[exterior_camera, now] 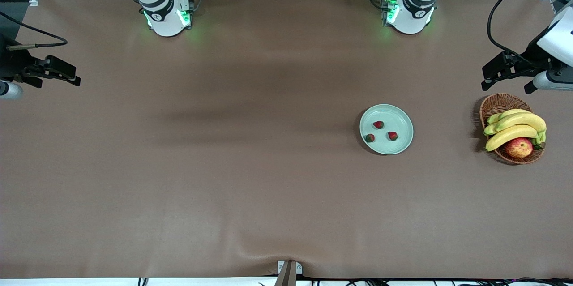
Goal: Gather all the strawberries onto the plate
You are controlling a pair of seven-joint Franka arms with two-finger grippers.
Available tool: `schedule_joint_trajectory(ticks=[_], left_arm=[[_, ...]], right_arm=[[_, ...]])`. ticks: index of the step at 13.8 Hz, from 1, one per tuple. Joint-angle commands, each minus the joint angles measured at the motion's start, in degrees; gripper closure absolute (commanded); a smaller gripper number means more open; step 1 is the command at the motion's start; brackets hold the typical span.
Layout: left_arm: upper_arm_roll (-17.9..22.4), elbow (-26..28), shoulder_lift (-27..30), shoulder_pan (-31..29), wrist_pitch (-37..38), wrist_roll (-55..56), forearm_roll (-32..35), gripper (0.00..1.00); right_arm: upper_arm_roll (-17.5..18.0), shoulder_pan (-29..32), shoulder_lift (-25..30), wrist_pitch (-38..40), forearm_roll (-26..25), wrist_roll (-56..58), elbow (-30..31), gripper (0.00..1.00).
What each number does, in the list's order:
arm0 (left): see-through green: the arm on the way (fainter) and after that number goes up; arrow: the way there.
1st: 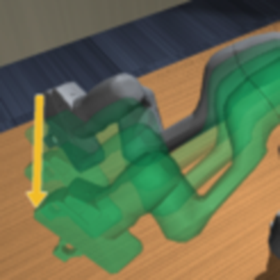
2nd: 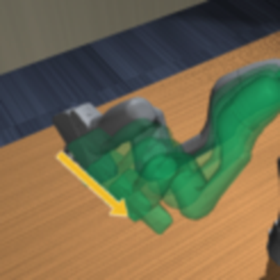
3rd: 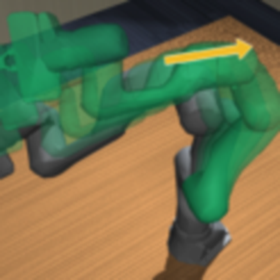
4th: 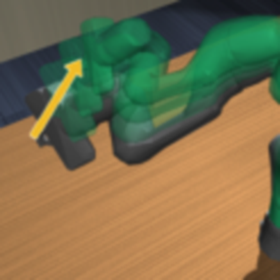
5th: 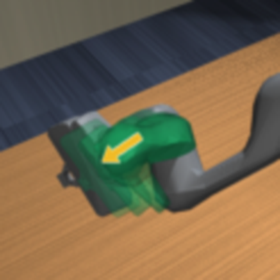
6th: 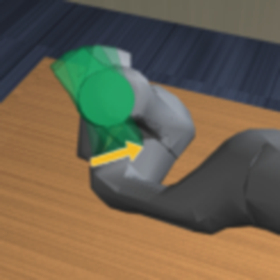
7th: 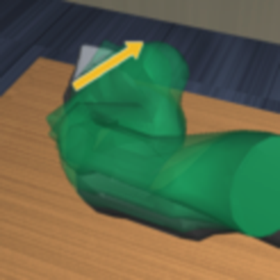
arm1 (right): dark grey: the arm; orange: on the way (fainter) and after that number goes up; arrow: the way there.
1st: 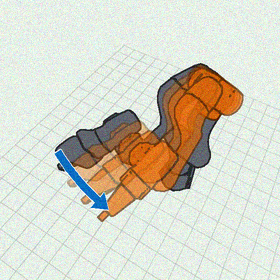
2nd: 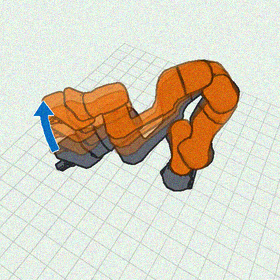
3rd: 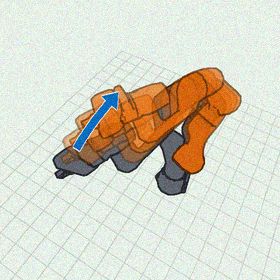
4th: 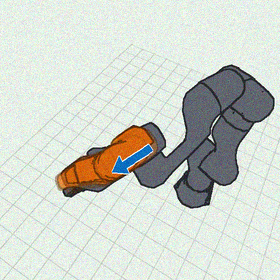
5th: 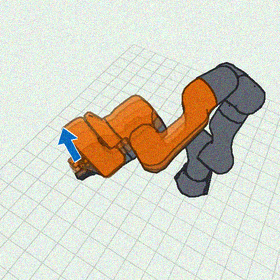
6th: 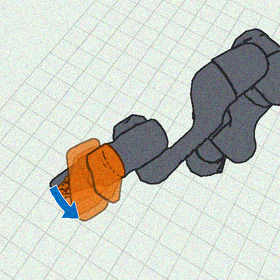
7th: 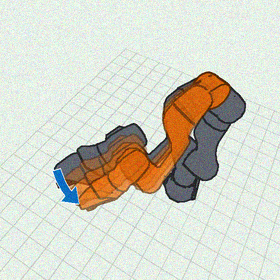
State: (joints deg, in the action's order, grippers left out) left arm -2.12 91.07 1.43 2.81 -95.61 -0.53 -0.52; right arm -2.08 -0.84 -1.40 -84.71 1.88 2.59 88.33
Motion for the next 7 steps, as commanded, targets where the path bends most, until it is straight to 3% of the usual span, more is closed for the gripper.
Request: schedule_joint_trajectory(ticks=[1,7], left_arm=[[0.2,-0.9,0.1,0.3,1.1,-0.3,0.3,0.0],[0.2,-0.9,-0.2,0.3,1.1,-0.4,0.2,0.0]], right_arm=[[-0.4,-0.7,0.0,-0.5,0.7,-0.2,0.4,0.0],[-0.4,-1.0,-0.1,-0.8,0.7,-0.2,0.4,0.0]])
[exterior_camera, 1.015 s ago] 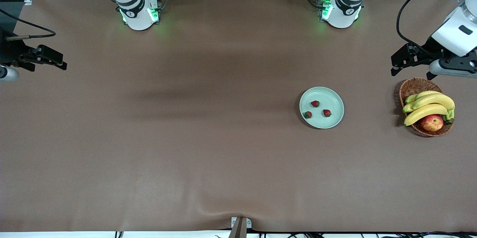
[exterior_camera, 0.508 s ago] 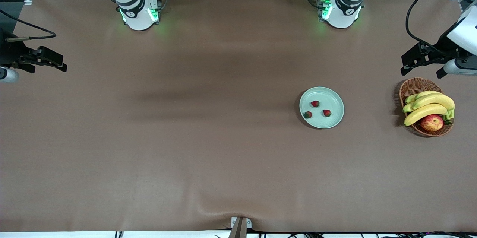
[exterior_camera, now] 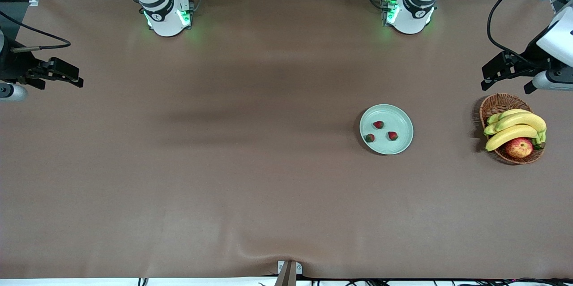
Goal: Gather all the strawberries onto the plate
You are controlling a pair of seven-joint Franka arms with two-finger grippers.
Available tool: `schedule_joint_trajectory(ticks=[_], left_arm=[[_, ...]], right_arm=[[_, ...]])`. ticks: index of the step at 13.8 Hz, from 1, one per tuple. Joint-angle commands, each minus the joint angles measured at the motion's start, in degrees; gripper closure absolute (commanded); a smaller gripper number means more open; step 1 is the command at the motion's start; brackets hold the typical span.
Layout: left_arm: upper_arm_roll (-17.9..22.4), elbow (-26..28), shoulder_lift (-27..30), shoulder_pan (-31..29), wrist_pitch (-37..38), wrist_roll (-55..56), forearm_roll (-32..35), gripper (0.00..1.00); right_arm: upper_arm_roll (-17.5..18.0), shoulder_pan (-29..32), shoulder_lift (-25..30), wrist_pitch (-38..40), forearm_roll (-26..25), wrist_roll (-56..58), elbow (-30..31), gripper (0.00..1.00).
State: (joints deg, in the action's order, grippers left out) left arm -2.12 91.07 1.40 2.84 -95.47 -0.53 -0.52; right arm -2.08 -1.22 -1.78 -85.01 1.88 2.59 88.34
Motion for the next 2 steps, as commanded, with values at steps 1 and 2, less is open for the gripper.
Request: schedule_joint_trajectory(ticks=[1,2], left_arm=[[0.2,-0.9,-0.2,0.2,1.0,-0.5,0.0,0.0],[0.2,-0.9,0.0,0.2,1.0,-0.3,0.0,0.0]], right_arm=[[-0.4,-0.7,0.3,-0.5,0.7,-0.2,0.4,0.0],[-0.4,-0.7,0.3,-0.5,0.7,-0.2,0.4,0.0]])
